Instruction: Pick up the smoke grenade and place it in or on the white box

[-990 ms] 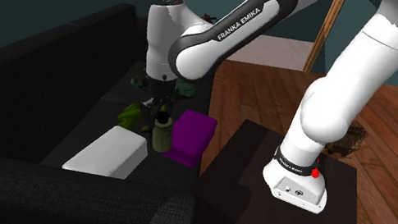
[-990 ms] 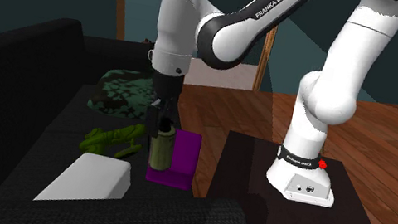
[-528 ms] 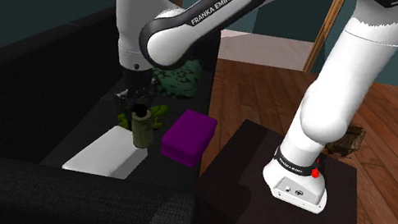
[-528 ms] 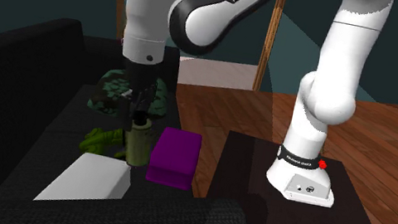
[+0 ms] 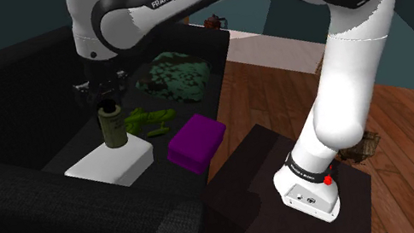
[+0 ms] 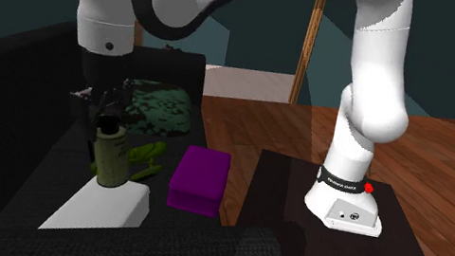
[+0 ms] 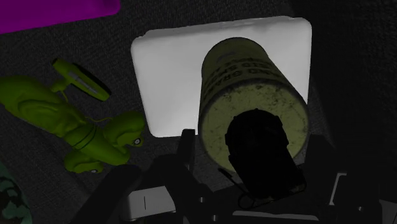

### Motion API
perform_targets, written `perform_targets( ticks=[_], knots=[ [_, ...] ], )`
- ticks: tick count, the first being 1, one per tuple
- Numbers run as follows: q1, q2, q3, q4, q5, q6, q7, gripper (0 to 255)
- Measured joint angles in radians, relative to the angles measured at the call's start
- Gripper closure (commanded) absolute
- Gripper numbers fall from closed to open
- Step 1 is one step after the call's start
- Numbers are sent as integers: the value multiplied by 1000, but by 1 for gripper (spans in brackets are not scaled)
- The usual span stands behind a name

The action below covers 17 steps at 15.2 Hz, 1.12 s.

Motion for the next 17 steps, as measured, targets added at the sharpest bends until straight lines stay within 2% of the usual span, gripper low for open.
perform_targets(
  ticks=[2,4,17],
  knots=[
    [24,70,-4,109,-30,-47,21,255],
    [37,110,-8,149,-48,-51,32,255],
    [52,190,-31,83,-96,88,65,255]
  ],
)
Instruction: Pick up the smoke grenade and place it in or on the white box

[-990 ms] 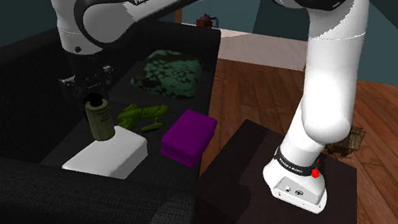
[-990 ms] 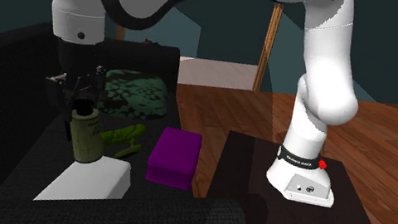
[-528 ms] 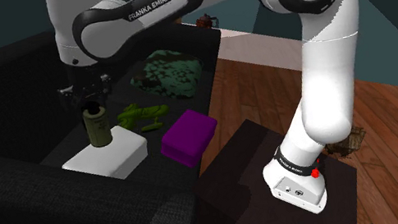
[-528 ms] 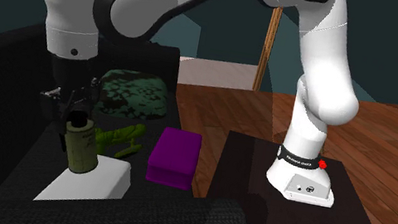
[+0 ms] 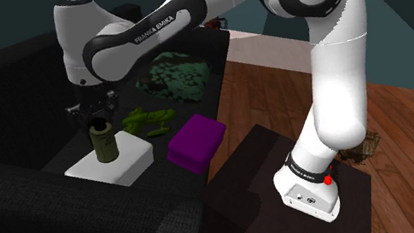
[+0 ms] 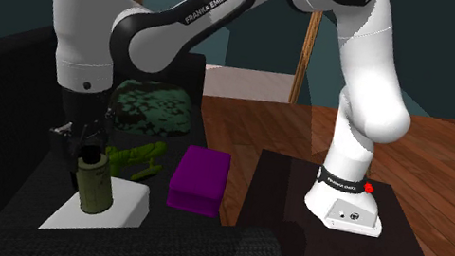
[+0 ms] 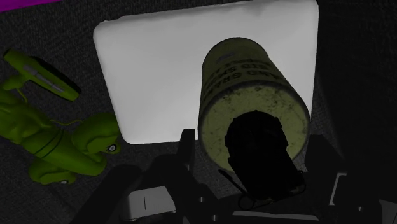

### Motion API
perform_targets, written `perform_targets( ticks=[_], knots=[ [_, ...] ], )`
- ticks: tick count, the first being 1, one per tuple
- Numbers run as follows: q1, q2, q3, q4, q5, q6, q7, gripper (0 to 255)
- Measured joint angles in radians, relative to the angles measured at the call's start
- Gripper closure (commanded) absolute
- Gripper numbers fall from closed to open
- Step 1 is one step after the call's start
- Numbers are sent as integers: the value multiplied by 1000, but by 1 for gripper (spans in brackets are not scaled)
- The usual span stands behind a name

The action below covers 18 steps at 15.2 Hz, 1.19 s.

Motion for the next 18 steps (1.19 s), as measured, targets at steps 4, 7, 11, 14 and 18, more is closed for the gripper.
perform_targets(
  ticks=[4,7,11,14,18],
  knots=[
    [7,33,-10,-7,-18,38,11,255],
    [12,54,-17,-15,-30,65,18,255],
    [13,60,-20,-23,-34,79,21,255],
    [13,60,-20,-24,-34,80,21,255],
    [13,60,-20,-24,-34,80,21,0]
  ],
)
